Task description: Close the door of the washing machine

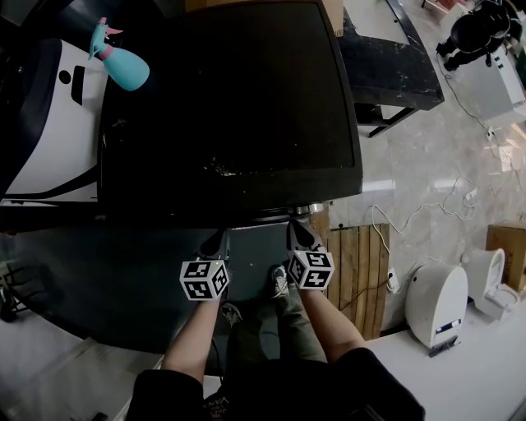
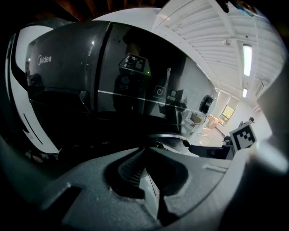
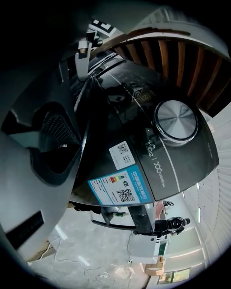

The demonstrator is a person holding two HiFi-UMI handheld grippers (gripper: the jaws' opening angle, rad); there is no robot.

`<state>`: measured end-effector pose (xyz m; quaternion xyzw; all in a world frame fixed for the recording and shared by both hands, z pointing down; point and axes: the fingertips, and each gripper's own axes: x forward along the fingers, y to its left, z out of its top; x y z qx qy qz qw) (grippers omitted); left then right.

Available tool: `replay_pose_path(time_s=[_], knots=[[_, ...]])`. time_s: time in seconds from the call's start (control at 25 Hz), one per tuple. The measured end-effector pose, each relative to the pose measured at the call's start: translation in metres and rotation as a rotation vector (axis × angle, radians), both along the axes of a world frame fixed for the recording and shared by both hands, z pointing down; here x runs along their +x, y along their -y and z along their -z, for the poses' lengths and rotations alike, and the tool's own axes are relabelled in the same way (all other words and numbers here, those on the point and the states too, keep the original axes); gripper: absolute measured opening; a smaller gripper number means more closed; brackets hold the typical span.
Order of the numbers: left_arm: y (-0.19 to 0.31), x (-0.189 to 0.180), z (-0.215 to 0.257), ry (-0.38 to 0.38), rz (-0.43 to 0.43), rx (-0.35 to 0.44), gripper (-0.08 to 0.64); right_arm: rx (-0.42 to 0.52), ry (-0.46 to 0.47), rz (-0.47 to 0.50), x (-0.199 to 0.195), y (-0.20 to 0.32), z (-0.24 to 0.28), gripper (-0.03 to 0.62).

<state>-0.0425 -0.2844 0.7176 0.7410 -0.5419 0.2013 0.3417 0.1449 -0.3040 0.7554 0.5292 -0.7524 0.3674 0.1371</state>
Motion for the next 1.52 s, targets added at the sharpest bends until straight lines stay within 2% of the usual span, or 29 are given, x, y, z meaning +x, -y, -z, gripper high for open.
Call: replay_pose_path(time_s=[0.24, 0.52, 0.76, 1.08, 1.52], knots=[[-0.003, 0.001, 0.000, 0.012, -0.011, -0.008, 0.011, -0.028, 0.032, 0.013, 0.000, -0.002, 0.001, 0.018], [-0.014, 0.001, 0.014, -0.002, -0.051, 0.015, 0.011, -0.045, -0.004, 0.041, -0.001, -0.015, 0.010, 0.011], [-0.030, 0.006, 0.030, -0.033, -0.093, 0.043, 0.011, 0.028, -0.049, 0.024, 0.009, -0.022, 0.046, 0.002], [-0.065, 0.001, 0.074, -0.042, -0.170, 0.115, 0.011, 0.142, -0.052, -0.014, 0.010, -0.051, 0.112, 0.000], [-0.137, -0.029, 0.144, -0.064, -0.242, 0.222, 0.011, 0.287, -0.025, -0.070, -0.014, -0.123, 0.205, 0.000]])
